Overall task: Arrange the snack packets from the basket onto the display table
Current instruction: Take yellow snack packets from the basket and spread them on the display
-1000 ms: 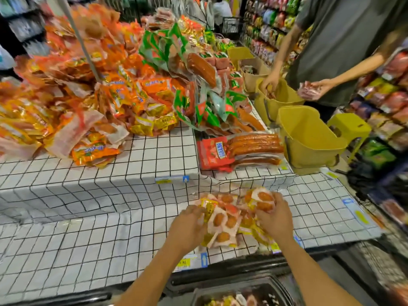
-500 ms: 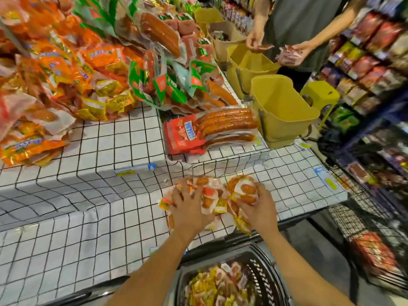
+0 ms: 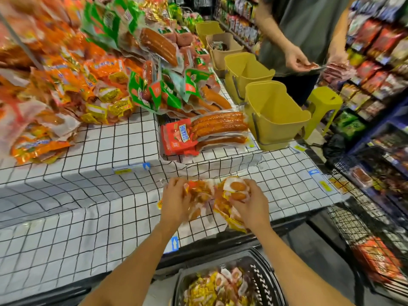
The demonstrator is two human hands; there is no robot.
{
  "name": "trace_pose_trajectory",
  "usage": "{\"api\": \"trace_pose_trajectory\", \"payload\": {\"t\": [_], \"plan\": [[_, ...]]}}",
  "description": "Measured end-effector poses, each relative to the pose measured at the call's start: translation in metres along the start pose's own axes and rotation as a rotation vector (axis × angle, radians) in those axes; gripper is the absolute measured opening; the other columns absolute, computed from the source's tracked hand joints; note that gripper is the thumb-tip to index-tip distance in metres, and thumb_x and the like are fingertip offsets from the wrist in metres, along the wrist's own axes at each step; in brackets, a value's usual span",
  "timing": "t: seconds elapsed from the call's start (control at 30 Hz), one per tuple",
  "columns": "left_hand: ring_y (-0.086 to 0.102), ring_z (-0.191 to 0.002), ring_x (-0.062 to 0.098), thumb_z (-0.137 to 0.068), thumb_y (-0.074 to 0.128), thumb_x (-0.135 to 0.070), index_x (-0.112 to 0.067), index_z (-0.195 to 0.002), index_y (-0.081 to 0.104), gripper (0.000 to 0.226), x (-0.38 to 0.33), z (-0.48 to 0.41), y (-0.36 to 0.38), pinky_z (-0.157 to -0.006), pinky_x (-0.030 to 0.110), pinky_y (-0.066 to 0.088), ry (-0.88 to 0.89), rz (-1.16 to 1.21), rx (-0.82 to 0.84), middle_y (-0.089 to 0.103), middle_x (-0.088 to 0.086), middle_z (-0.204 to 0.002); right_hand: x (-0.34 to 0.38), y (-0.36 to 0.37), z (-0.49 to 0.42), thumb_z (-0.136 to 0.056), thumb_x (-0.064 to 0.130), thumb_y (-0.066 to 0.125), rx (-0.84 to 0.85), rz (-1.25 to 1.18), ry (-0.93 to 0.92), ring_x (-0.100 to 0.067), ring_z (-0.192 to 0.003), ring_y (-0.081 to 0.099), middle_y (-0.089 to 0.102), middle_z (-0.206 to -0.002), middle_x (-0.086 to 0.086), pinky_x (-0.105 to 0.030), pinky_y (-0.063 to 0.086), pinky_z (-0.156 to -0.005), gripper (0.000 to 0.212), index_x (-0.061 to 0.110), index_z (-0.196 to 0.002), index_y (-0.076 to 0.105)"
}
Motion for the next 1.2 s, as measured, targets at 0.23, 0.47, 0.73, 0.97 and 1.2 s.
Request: {"api": "trace_pose_trajectory", "payload": {"t": [0.23, 0.47, 0.73, 0.97, 1.2], "plan": [[0.049, -0.094, 0.012, -0.092, 0.055, -0.005, -0.019, -0.105, 0.062, 0.021, -0.025, 0.006, -0.024, -0.07, 0.015, 0.032, 0.024, 0.054, -0.034, 0.053, -0.004, -0.103, 0.007, -0.012, 0.0, -0.073, 0.026, 0.082, 0.005, -0.023, -0.042, -0.008, -0.088, 0.062, 0.065, -0.094, 0.013, -0.029, 0.052, -0.071, 0.04, 0.039, -0.099, 0.054], [0.052, -0.083, 0.0, -0.094, 0.055, -0.01, -0.028, -0.092, 0.055, 0.019, -0.039, 0.018, -0.054, -0.065, 0.009, 0.034, 0.01, 0.077, -0.116, 0.049, -0.012, -0.098, 0.025, -0.025, 0.0, -0.075, 0.029, 0.079, 0.001, -0.03, -0.117, -0.014, -0.087, 0.062, 0.064, -0.091, 0.012, -0.041, 0.054, -0.069, 0.036, 0.036, -0.099, 0.052], [0.051, -0.082, -0.003, -0.095, 0.052, -0.011, -0.031, -0.092, 0.051, 0.02, -0.061, 0.053, -0.08, -0.065, 0.016, 0.037, 0.064, 0.037, -0.225, 0.049, -0.01, -0.096, 0.043, -0.056, 0.018, -0.076, 0.038, 0.08, -0.023, -0.045, -0.187, -0.014, -0.091, 0.063, 0.066, -0.097, 0.012, -0.041, 0.054, -0.072, 0.041, 0.035, -0.108, 0.055], [0.05, -0.077, 0.008, -0.09, 0.057, -0.01, -0.025, -0.093, 0.053, 0.015, -0.077, 0.117, -0.08, -0.063, 0.029, 0.038, -0.005, 0.03, -0.256, 0.049, -0.003, -0.092, 0.023, -0.081, 0.059, -0.074, 0.042, 0.081, 0.036, -0.049, -0.198, -0.012, -0.099, 0.061, 0.066, -0.109, 0.01, -0.032, 0.051, -0.077, 0.052, 0.032, -0.118, 0.056], [0.051, -0.079, 0.014, -0.089, 0.058, -0.011, -0.019, -0.096, 0.057, 0.011, -0.071, 0.183, -0.053, -0.068, 0.035, 0.041, -0.065, 0.045, -0.198, 0.053, -0.001, -0.092, -0.011, -0.085, 0.116, -0.072, 0.048, 0.079, 0.09, -0.046, -0.167, -0.012, -0.099, 0.062, 0.066, -0.106, 0.011, -0.039, 0.054, -0.08, 0.05, 0.033, -0.114, 0.056]]}}
Point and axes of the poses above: each hand's wrist, its own z-axis away from the middle knuckle, its own y-axis out of the palm, x = y × z, the point moved 6 cm from there along -z, towards the middle knuckle
